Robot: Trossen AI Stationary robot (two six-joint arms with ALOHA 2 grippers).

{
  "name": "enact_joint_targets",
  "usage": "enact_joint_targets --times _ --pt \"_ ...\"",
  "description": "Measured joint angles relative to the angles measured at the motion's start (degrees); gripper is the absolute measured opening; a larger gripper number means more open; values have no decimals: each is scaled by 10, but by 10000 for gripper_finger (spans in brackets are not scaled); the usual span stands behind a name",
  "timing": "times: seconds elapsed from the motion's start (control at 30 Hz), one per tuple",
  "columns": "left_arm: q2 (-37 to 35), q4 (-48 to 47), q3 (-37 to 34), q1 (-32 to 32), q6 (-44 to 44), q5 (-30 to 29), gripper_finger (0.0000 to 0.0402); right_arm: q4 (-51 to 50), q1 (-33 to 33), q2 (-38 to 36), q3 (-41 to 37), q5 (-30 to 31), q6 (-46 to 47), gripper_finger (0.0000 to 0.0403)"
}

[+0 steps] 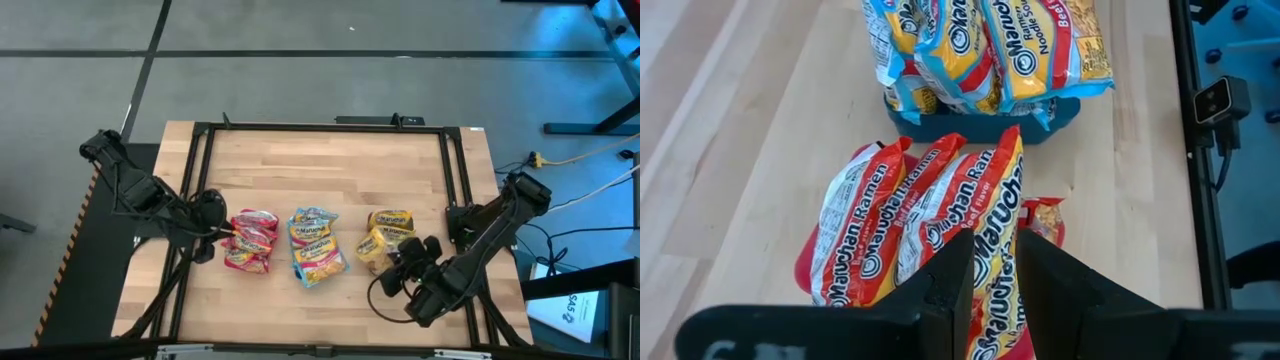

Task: Sort Maruchan noodles
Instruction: Put the yellow noodle pack into the black bin

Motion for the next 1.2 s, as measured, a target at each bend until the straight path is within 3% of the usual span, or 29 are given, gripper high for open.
enact_joint_targets --times 0.37,0.63,1.2 --pt "0 0 0 1 0 -3 71 184 0 0 -88 -64 -29 0" --pt "0 0 0 1 0 -6 71 180 0 1 -89 -166 -56 0" --pt "0 0 0 1 0 -15 71 197 -1 17 -89 -277 -86 0"
